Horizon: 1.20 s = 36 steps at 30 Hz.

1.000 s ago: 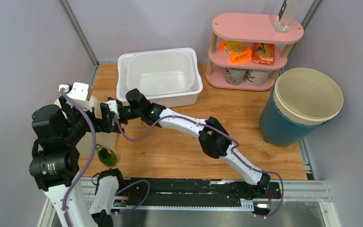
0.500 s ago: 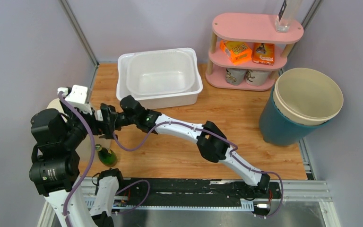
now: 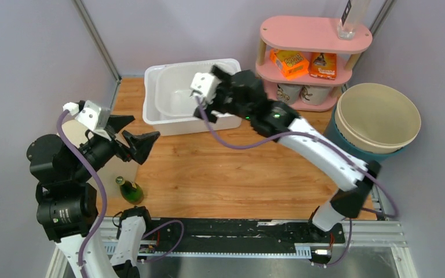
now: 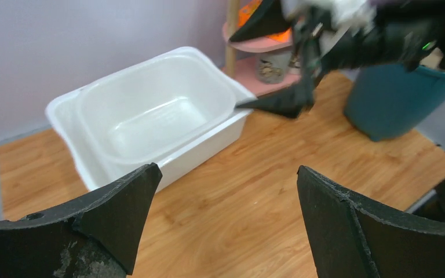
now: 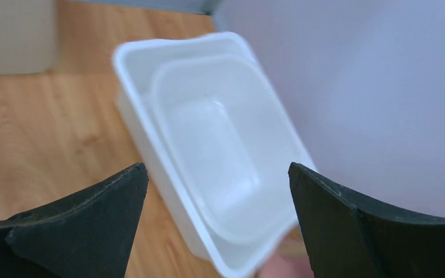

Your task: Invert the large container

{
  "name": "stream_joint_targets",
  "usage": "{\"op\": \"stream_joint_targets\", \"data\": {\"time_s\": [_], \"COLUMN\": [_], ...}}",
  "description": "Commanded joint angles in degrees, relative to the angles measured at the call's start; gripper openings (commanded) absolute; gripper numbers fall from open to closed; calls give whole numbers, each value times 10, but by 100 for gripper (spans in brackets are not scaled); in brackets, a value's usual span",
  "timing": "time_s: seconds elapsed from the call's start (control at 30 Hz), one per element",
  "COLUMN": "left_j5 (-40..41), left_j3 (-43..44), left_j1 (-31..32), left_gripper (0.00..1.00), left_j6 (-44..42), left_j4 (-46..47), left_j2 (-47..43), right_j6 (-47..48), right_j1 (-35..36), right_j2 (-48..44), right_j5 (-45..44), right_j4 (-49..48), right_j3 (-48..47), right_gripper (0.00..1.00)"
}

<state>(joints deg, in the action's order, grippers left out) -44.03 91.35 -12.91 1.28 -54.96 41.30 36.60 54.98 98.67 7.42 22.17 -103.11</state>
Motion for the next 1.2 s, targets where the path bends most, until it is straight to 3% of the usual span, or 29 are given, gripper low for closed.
{"op": "stream_joint_targets", "data": {"time_s": [0.0,0.1,0.2,0.33,0.5,0.6,0.83,1.17], "left_j5": [-123,-164,-152,-90,3,10,28,53], "left_j3": [-53,-84,-110,-115,-127,-148,-188,-186], "left_j1": [-5,-5,6,100,243,287,312,359], "left_gripper": [100,100,100,100,99,98,98,97], "left_j6": [137,179,180,156,144,172,209,281], "left_j4": [140,214,241,241,239,259,293,340], "left_j2": [14,28,52,85,138,162,179,250], "right_j6": [4,-9,-41,-55,-56,-59,-80,-123], "right_j1": [-27,-62,-171,-291,-361,-391,-431,-445], "right_j2": [-145,-201,-227,-240,-246,-232,-219,-257], "right_j5": [-256,-367,-392,-356,-315,-313,-336,-339], "right_j4": [169,220,285,377,412,412,423,452], "right_j3": [24,38,32,18,51,45,39,104], "right_gripper": [98,95,92,88,81,77,75,71]}}
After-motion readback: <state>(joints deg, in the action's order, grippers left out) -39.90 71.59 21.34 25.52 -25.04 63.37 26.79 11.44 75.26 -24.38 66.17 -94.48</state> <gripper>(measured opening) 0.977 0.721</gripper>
